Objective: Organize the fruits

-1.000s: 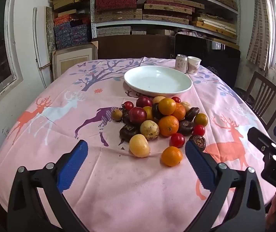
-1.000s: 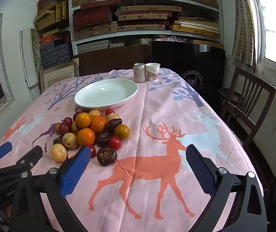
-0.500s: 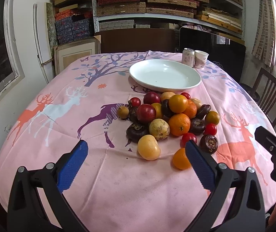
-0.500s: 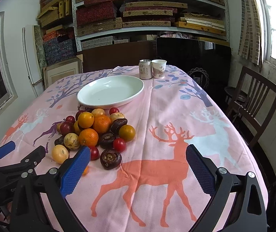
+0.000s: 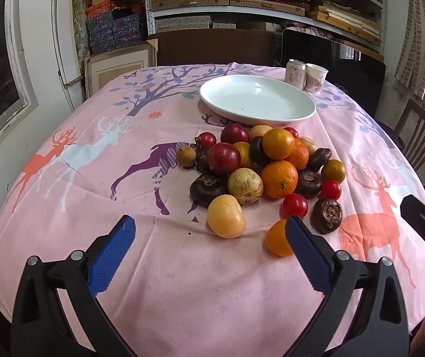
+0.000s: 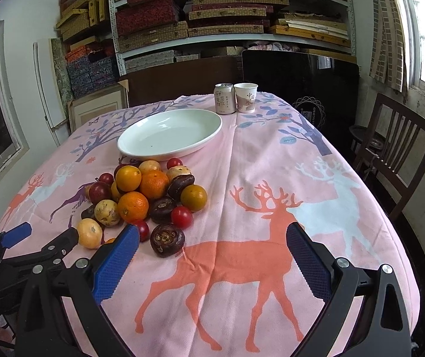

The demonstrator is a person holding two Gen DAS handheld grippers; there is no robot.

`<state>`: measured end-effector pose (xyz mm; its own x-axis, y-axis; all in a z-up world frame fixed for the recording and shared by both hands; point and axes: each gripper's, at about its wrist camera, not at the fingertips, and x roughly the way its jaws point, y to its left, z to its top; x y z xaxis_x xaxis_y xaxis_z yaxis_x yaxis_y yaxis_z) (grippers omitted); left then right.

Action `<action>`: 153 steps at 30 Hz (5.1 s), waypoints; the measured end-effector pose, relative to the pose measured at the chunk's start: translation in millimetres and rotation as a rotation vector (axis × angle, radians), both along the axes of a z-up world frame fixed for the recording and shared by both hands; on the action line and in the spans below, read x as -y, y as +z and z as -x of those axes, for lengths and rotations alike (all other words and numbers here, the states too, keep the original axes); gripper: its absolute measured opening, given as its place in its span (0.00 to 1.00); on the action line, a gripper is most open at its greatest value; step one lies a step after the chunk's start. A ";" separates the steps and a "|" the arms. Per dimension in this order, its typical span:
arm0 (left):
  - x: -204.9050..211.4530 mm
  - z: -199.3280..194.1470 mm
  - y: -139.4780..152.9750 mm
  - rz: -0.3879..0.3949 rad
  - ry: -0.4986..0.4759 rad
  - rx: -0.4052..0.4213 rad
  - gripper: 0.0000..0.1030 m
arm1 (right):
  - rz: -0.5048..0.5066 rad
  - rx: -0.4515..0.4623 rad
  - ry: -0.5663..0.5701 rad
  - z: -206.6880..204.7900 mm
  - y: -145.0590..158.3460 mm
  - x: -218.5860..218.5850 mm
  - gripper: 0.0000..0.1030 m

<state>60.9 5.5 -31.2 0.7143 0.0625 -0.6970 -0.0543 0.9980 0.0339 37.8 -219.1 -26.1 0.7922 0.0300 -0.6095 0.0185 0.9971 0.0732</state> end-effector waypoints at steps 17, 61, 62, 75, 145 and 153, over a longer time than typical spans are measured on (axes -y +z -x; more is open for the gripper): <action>-0.1 15.8 3.4 -0.063 -0.001 0.022 0.96 | 0.008 -0.009 -0.011 -0.9 3.3 5.7 0.97; -30.3 4.0 -12.5 -0.089 -0.085 -0.052 0.96 | 0.122 -0.069 0.106 -8.8 -10.2 -2.4 0.97; -29.9 2.9 -14.1 -0.117 -0.121 -0.063 0.96 | 0.143 -0.086 0.118 -11.8 -12.9 -2.4 0.97; -13.9 -48.6 -48.9 -0.191 -0.335 -0.104 0.96 | 0.140 -0.214 0.307 -64.6 -63.5 -46.8 0.97; -32.4 -224.4 19.0 -0.153 -0.129 0.142 0.96 | 0.130 0.039 0.277 -222.5 -3.8 -44.8 0.96; -66.2 -129.1 8.6 -0.128 -0.241 0.081 0.96 | 0.091 0.025 0.353 -152.3 -11.9 -46.9 0.96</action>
<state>190.1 71.7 -22.6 0.7723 -0.0320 -0.6344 0.1764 0.9703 0.1658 190.0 -172.2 -38.0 0.7573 0.2508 -0.6029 -0.3287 0.9442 -0.0201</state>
